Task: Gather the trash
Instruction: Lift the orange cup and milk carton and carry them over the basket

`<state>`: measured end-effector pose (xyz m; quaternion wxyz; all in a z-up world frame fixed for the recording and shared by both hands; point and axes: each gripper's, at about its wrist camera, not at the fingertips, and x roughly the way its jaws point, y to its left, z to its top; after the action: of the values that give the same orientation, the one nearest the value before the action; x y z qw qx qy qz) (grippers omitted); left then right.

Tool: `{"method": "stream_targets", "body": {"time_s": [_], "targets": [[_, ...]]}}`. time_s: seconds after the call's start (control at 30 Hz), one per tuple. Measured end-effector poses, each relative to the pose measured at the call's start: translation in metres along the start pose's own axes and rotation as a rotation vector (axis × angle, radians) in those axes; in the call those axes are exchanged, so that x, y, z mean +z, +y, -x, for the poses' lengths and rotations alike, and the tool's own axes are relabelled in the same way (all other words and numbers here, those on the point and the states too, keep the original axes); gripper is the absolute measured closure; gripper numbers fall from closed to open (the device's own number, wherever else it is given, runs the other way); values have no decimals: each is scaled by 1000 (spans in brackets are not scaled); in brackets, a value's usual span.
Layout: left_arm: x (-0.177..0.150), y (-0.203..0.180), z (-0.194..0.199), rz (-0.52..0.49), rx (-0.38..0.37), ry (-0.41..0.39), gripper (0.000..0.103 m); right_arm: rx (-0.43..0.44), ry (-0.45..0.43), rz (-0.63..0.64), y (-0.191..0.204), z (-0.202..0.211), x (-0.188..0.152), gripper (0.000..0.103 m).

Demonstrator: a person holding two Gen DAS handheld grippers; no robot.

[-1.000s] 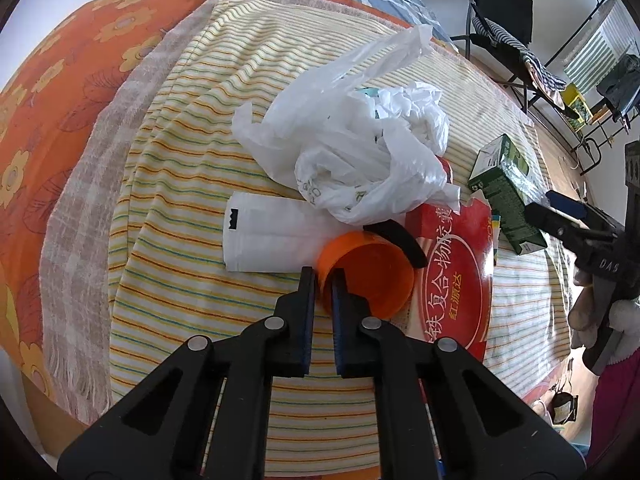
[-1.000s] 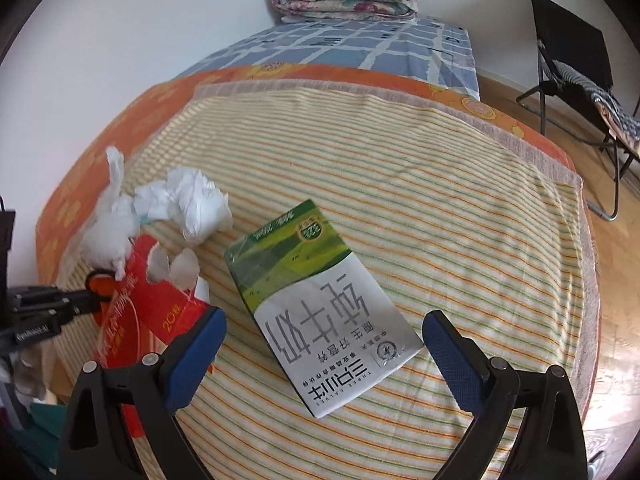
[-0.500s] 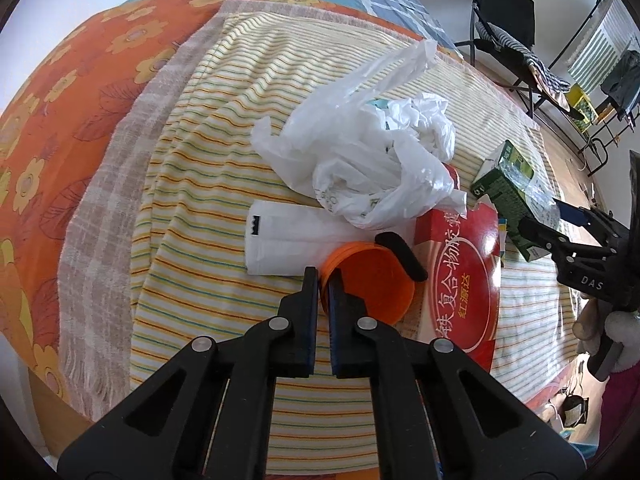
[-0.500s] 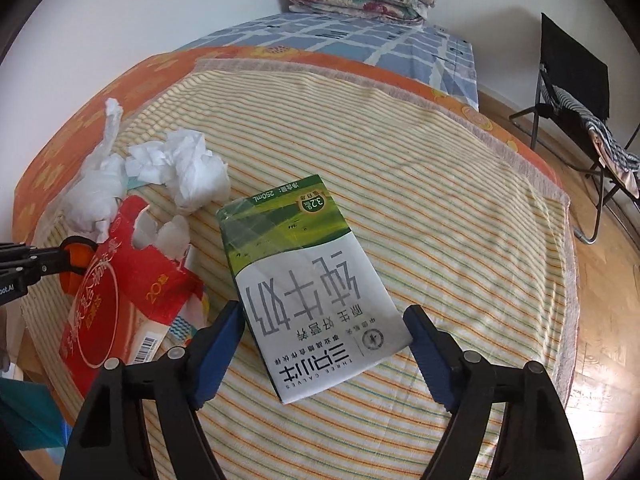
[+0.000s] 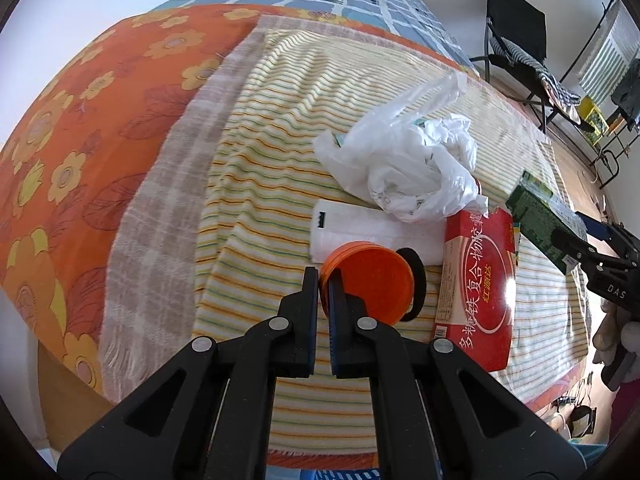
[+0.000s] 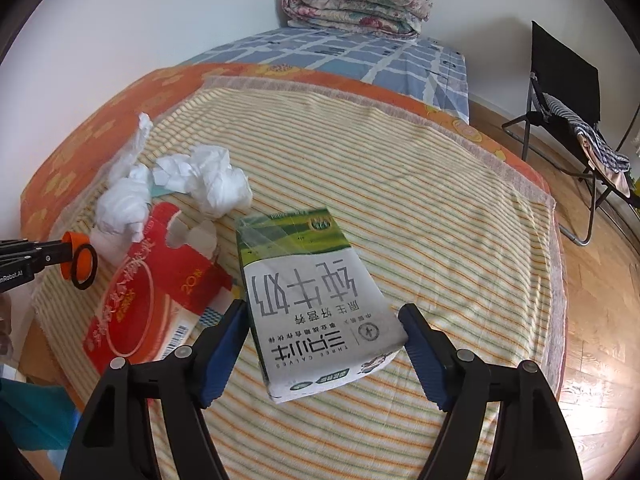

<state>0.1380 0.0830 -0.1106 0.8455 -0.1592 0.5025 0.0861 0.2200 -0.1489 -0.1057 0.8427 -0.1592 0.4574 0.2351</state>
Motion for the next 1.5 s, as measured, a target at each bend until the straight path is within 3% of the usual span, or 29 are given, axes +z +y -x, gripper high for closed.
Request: {"method": "stream_targets", "body": {"time_s": [0.07, 0.17, 0.27, 0.6, 0.87, 1.2, 1.5], "targets": [[0, 2, 4, -6, 22, -15, 101, 2, -11, -7, 1, 6, -1, 25], [-8, -7, -2, -137, 150, -18, 101, 3, -21, -8, 4, 14, -3, 25], [-14, 5, -17, -88, 137, 47, 101, -2, -27, -2, 7, 18, -5, 25], [-27, 36, 2, -50, 166, 12, 101, 15, -63, 4, 12, 40, -13, 26], [-38, 26, 33, -59, 102, -38, 101, 45, -96, -4, 20, 67, -22, 26], [-59, -5, 64, -98, -11, -66, 101, 127, -141, 38, 55, 117, -48, 25], [-95, -32, 74, -161, -66, -58, 101, 182, -117, 99, 83, 142, -84, 25]]}}
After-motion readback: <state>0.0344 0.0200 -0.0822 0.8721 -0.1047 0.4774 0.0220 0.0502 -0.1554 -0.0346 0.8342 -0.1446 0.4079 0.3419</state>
